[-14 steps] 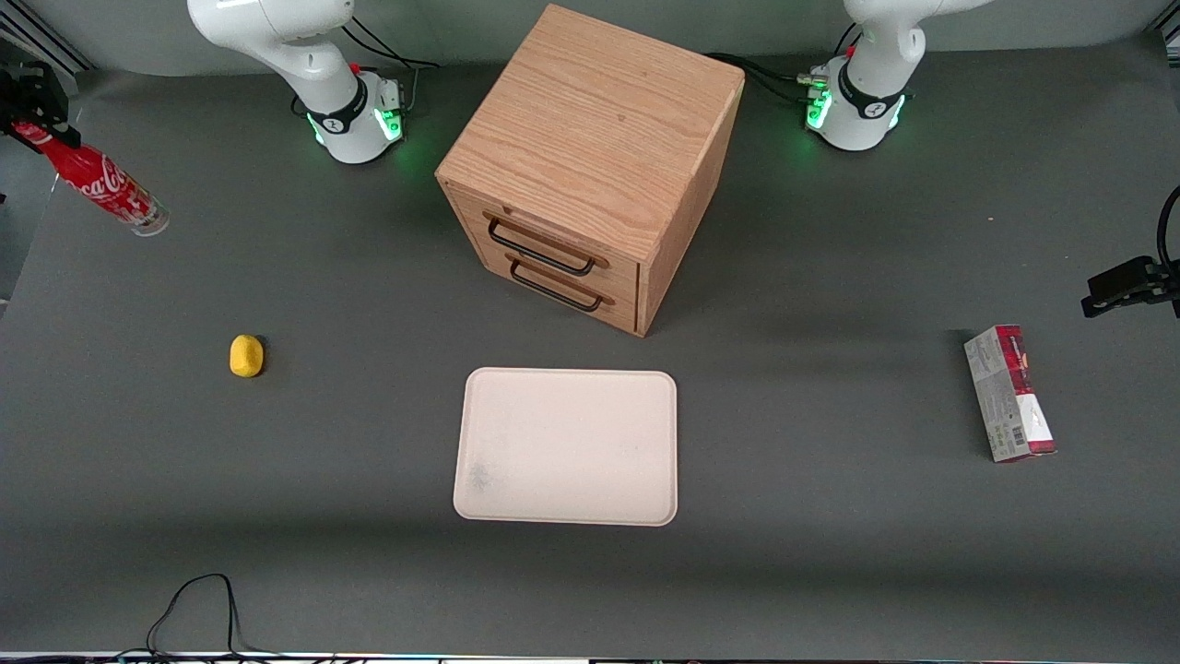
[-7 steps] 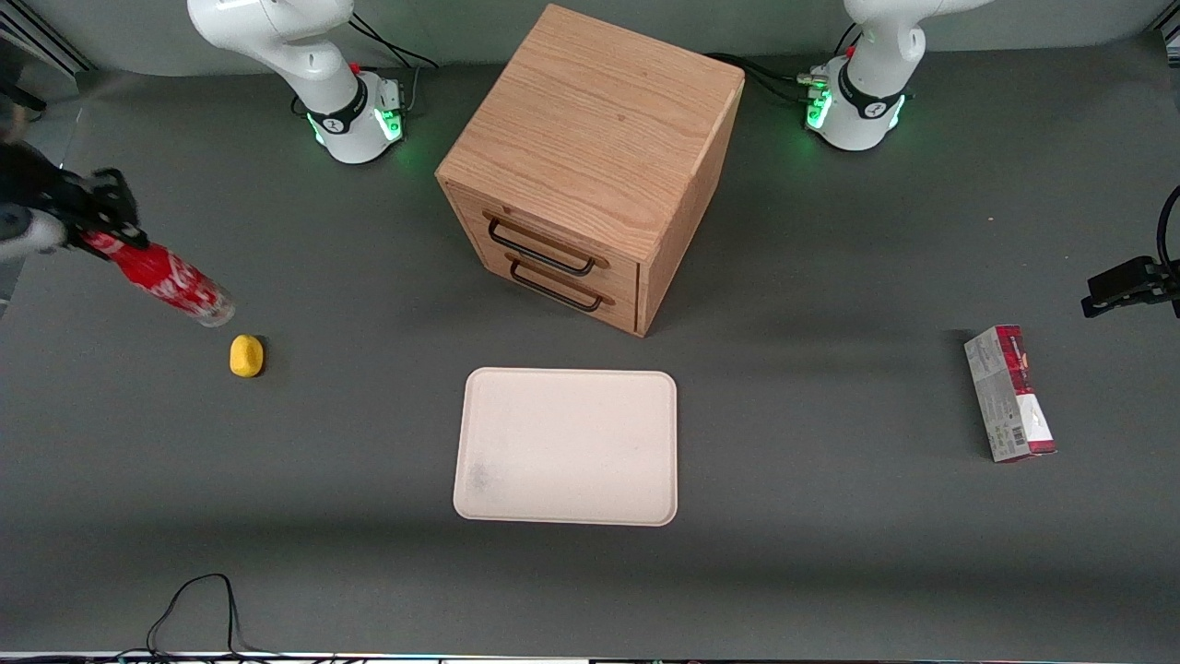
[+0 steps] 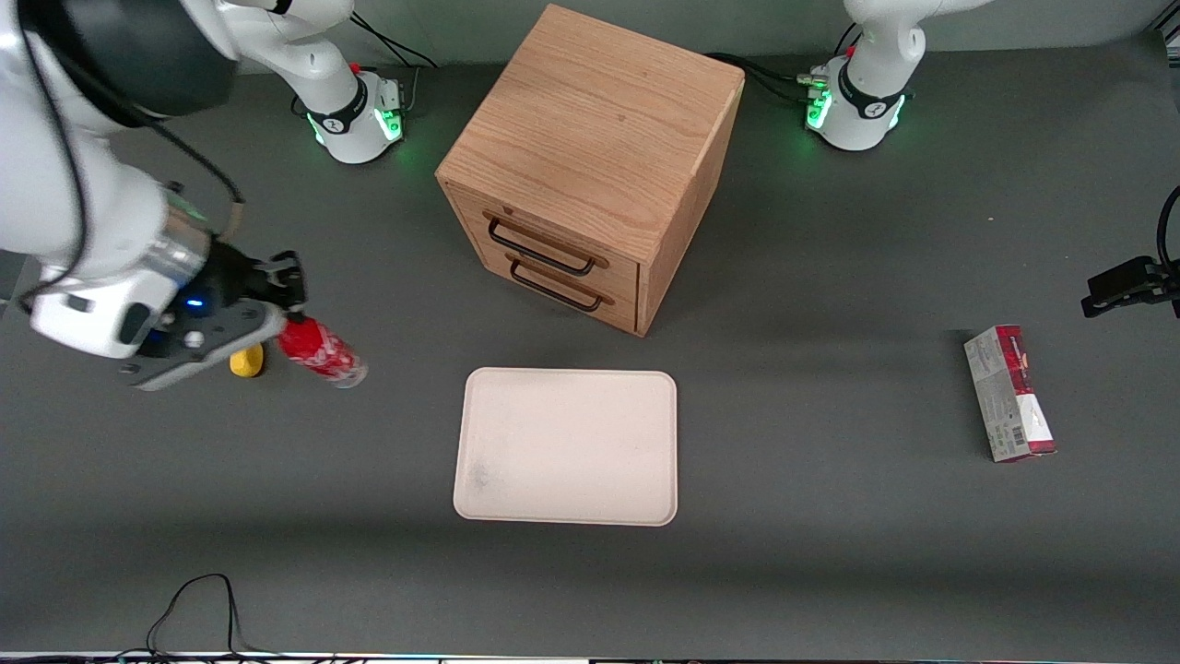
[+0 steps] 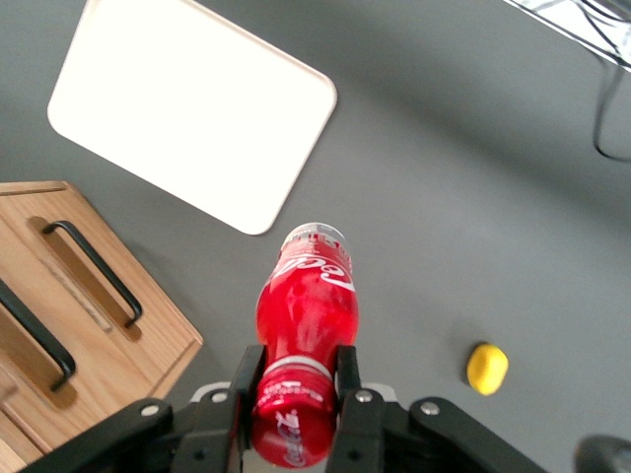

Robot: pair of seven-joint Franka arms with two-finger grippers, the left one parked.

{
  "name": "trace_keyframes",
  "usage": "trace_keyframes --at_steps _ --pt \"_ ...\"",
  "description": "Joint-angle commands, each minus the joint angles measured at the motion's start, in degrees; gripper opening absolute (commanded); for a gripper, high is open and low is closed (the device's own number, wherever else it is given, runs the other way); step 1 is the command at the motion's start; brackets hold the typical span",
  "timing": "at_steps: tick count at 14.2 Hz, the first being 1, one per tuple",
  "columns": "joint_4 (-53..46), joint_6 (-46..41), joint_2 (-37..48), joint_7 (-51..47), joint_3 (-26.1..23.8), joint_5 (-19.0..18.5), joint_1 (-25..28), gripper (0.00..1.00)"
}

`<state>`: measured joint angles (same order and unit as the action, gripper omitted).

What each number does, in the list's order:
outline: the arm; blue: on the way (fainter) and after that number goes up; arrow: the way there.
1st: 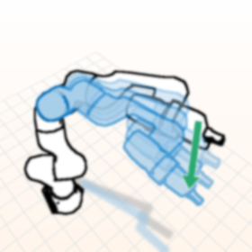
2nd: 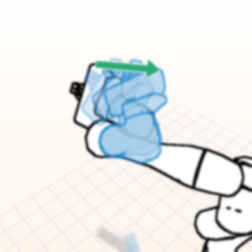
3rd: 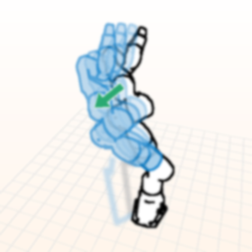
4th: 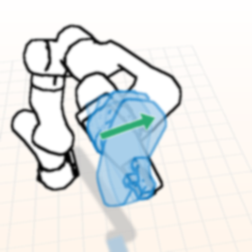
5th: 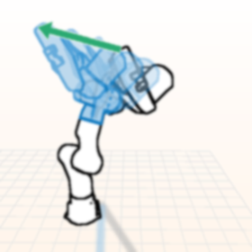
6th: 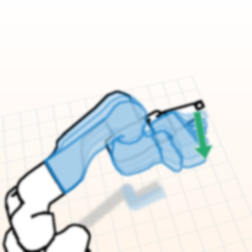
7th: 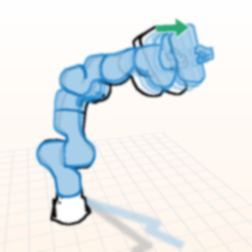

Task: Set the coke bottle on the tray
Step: 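Swing the held bottle upright and carry it toward the cream tray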

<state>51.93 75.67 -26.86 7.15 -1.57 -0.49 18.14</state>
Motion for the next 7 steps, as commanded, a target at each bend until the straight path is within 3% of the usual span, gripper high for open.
trace_keyframes --at_steps 1,7 --pt "-4.7 0.4 -3.1 -1.7 -0.1 -1.2 4.6 0.00" --pt "-4.6 5.3 -9.0 -1.6 -0.2 -1.1 6.6 0.00"
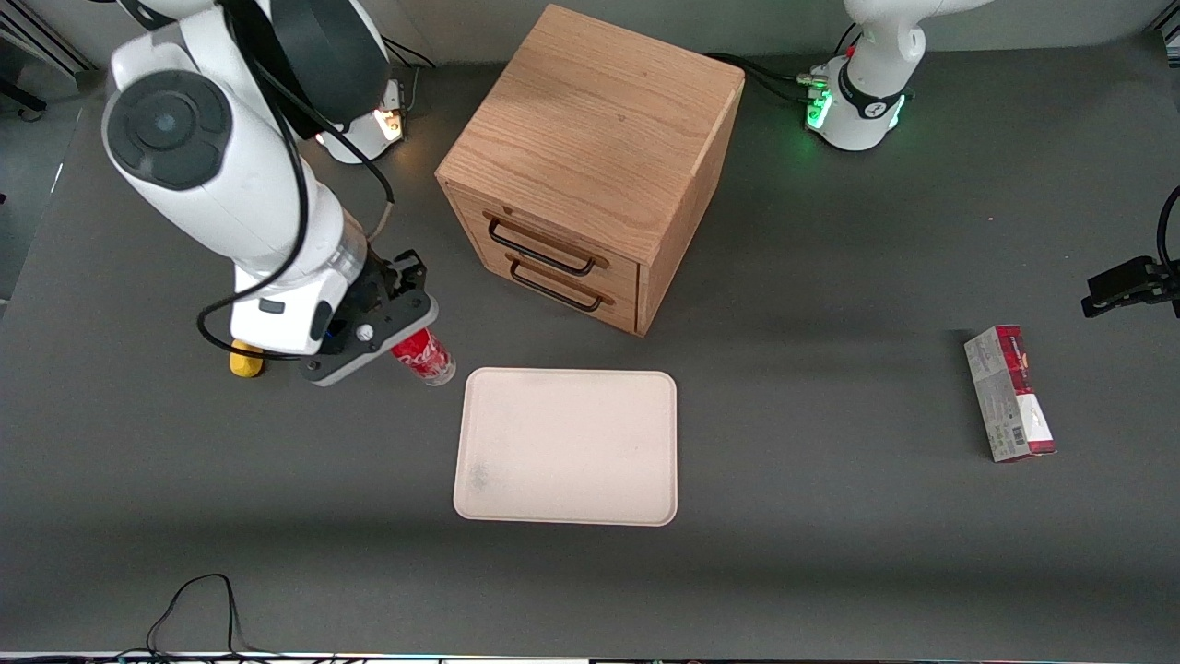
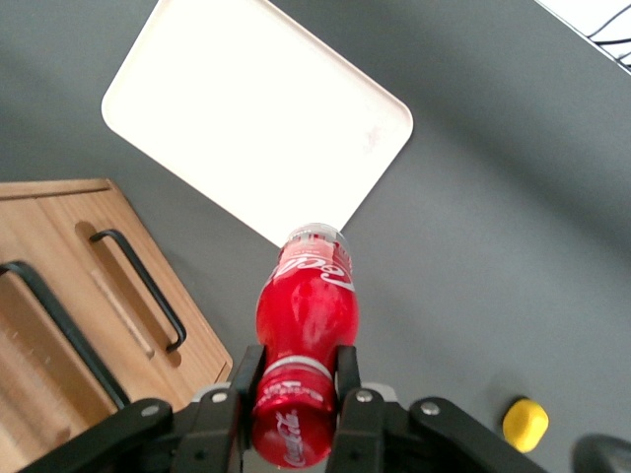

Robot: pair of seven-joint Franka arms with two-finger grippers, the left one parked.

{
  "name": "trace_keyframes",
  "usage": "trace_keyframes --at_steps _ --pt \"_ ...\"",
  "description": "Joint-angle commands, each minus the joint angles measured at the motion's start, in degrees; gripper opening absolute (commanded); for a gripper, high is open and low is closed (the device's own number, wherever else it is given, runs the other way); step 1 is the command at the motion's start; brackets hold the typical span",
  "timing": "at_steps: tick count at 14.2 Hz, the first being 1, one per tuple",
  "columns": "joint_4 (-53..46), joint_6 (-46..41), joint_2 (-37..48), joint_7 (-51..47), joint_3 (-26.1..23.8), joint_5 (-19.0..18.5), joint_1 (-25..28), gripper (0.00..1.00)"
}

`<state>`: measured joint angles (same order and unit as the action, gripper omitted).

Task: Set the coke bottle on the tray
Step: 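Swing the held bottle upright and carry it toward the cream tray, then lower the bottle upright onto the tray corner and open the right gripper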

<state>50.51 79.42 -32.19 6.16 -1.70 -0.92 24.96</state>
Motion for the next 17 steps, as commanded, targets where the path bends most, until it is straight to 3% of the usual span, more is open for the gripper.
trace_keyframes --at_steps 1,9,17 --pt "-3.2 2.9 -5.4 -0.5 0.0 -0.7 -0.3 0.00" --pt "-3.0 15.0 -17.0 -0.2 0.3 -0.7 -1.2 0.00" --pt "-2.5 21.6 -23.0 -0.1 0.4 -0.7 -1.3 0.00"
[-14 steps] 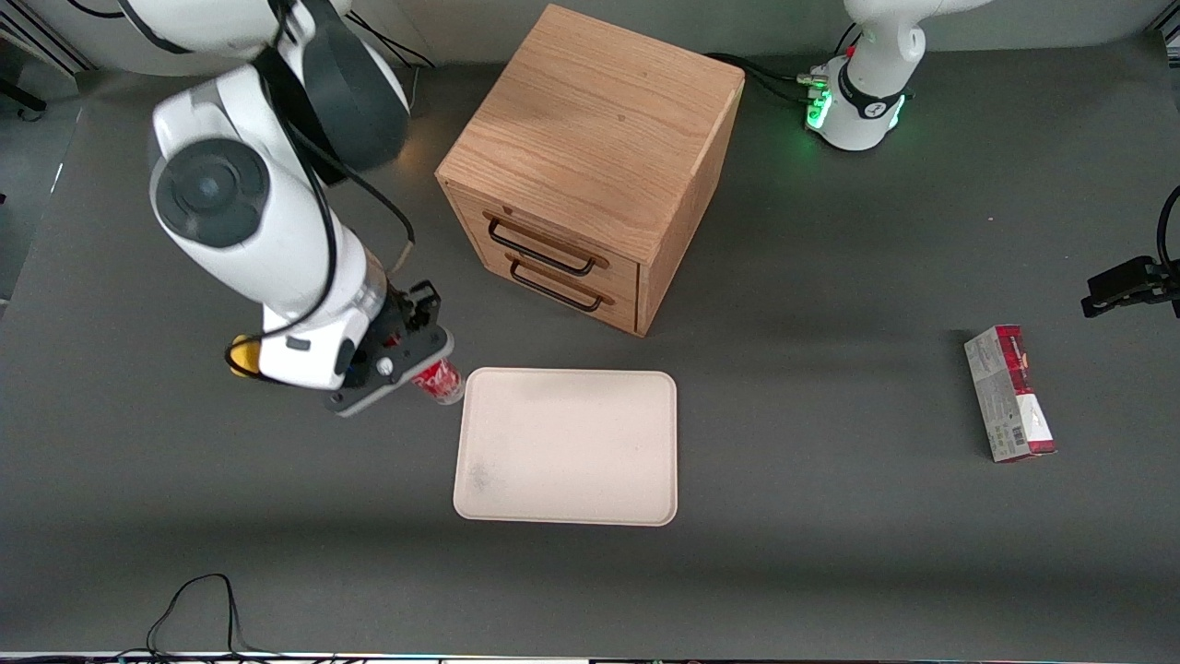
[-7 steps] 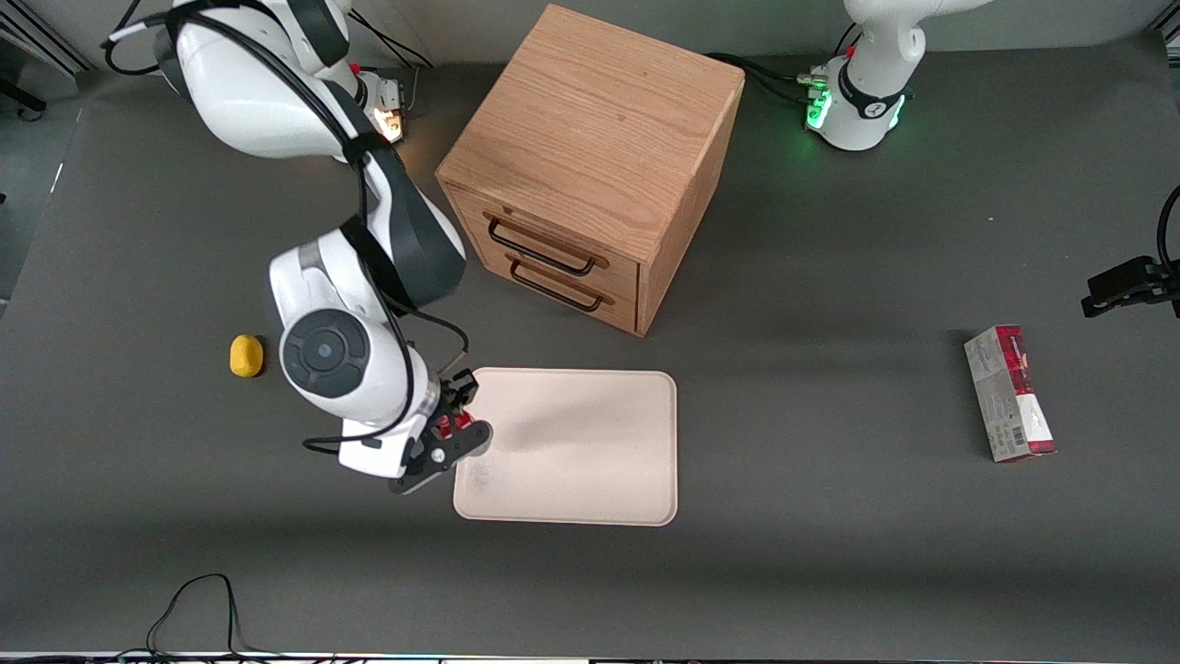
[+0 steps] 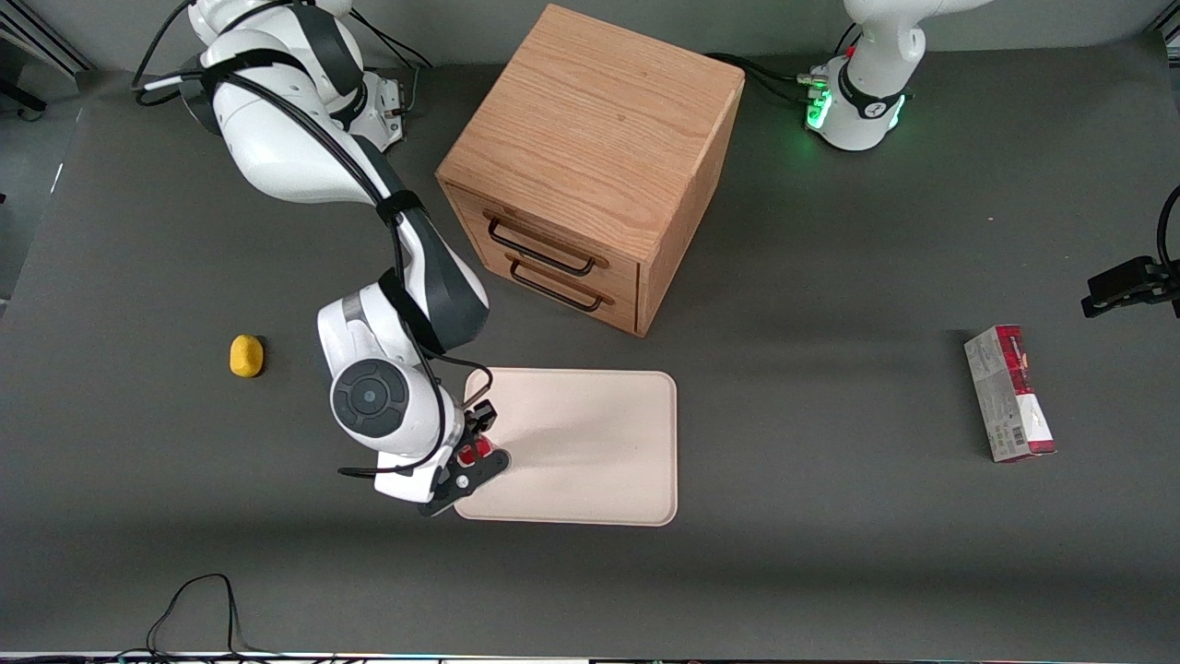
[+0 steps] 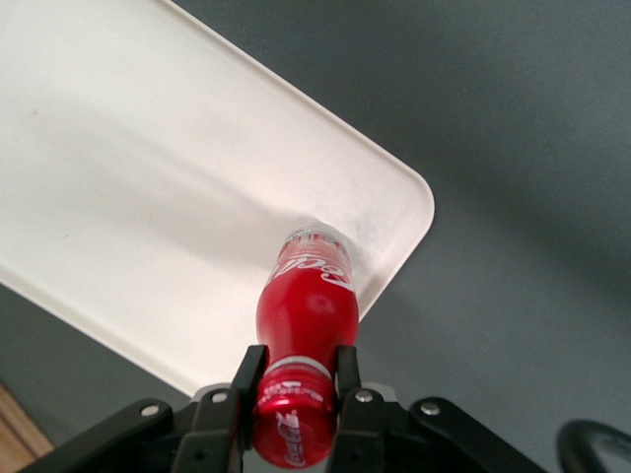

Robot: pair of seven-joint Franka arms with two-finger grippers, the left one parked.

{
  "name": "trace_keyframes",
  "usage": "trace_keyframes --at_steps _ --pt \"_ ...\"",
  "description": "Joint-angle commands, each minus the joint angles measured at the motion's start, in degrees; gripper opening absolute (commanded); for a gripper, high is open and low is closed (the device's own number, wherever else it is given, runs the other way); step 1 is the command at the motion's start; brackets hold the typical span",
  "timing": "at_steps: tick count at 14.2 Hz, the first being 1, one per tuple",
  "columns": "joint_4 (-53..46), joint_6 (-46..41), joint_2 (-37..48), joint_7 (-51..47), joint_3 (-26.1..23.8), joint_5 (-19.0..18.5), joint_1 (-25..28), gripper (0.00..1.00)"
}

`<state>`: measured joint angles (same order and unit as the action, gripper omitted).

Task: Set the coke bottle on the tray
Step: 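Lower the bottle upright onto the tray corner and open the right gripper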

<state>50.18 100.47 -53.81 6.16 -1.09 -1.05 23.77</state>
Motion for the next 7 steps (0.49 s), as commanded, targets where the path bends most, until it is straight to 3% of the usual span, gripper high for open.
trace_keyframes --at_steps 1,3,5,6,7 --pt "-2.1 0.8 -1.5 -0.1 -0.2 -0.6 -0.1 0.00" --pt "-1.9 0.9 -1.5 -0.4 -0.2 -0.6 -0.1 0.00" --pt "-1.8 1.3 -1.6 -1.0 -0.2 -0.5 -0.1 0.88" --pt "-1.3 1.4 -1.5 -0.9 -0.2 -0.5 0.0 1.00" --pt "-1.3 1.4 -1.4 -1.0 -0.2 -0.6 0.0 1.00"
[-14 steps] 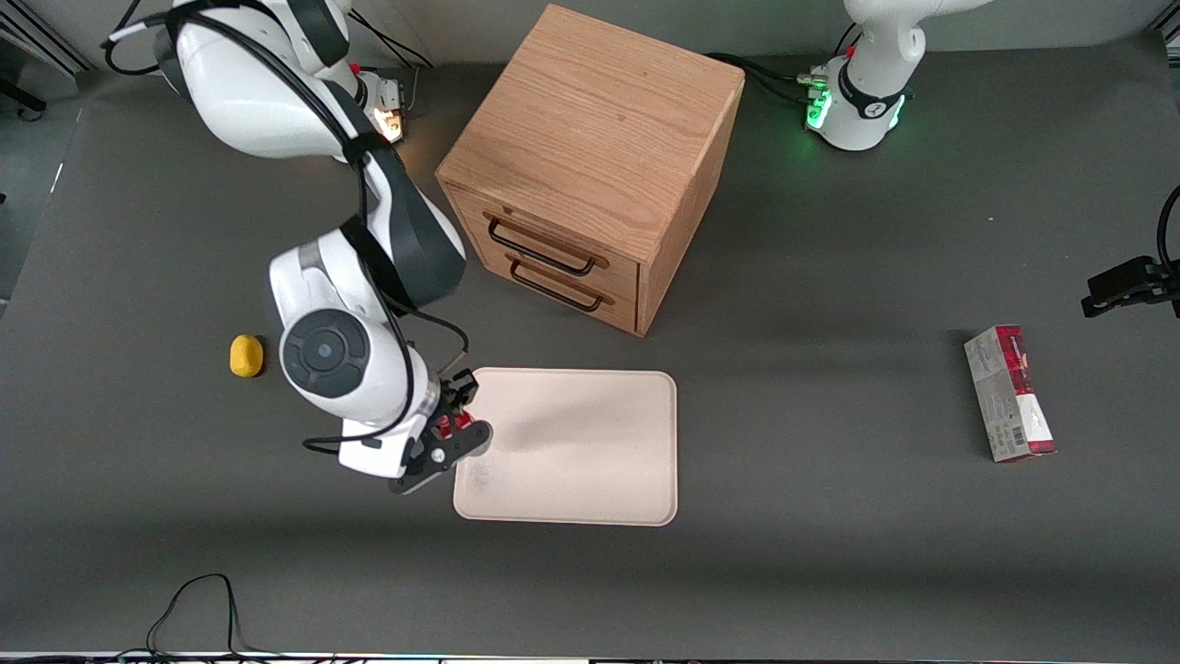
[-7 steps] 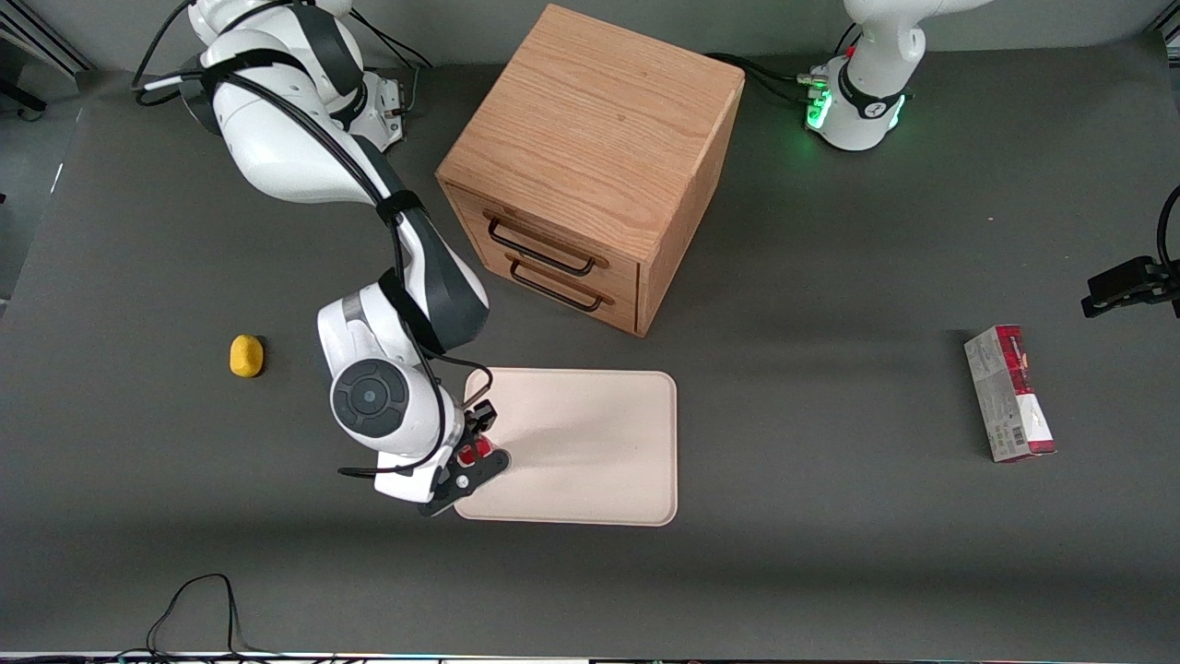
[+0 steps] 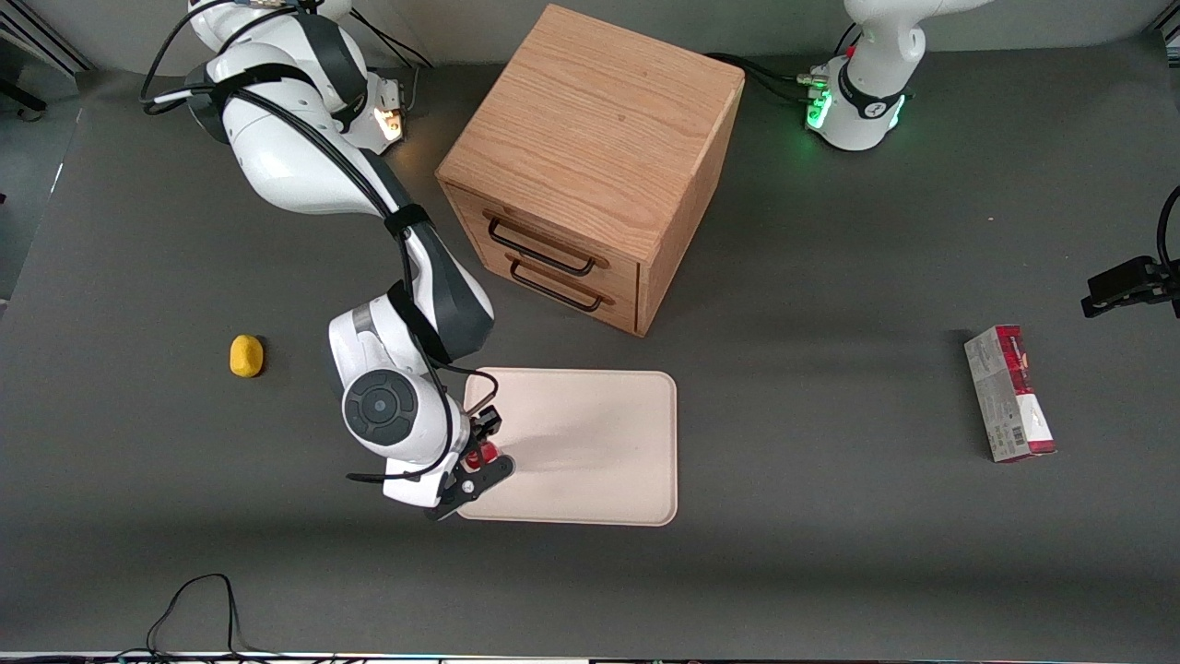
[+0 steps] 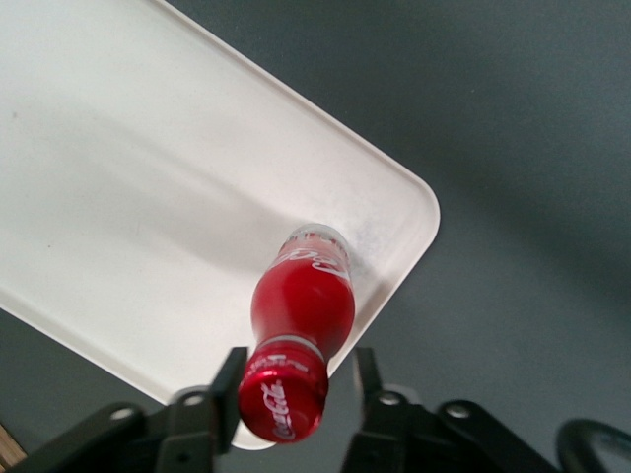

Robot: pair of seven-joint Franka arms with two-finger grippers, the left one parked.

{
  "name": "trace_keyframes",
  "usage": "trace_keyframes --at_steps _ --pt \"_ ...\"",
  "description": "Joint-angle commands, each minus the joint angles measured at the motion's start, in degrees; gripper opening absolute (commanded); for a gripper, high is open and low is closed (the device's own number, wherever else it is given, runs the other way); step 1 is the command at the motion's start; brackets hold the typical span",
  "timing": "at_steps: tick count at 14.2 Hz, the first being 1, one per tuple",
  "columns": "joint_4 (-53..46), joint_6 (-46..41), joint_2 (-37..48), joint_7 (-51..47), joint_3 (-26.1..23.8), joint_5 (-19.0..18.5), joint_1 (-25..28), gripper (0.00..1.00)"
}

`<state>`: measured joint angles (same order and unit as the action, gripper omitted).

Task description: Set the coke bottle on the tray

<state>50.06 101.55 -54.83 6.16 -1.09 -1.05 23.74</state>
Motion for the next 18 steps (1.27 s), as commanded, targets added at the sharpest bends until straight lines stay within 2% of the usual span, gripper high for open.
trace_keyframes --at_steps 1,4,6,13,18 --pt "-1.2 0.3 -0.4 -1.0 -0.2 -0.5 0.0 1.00" --pt "-1.2 -0.5 1.6 -1.1 -0.2 -0.4 0.2 1.00" --pt "0.7 -4.1 5.9 -2.1 -0.2 -0.4 0.4 1.00" --pt "14.1 -20.1 29.8 -3.7 -0.1 -0.5 0.1 1.00" --pt "25.7 -23.2 44.2 -3.9 7.1 0.1 -0.1 1.00"
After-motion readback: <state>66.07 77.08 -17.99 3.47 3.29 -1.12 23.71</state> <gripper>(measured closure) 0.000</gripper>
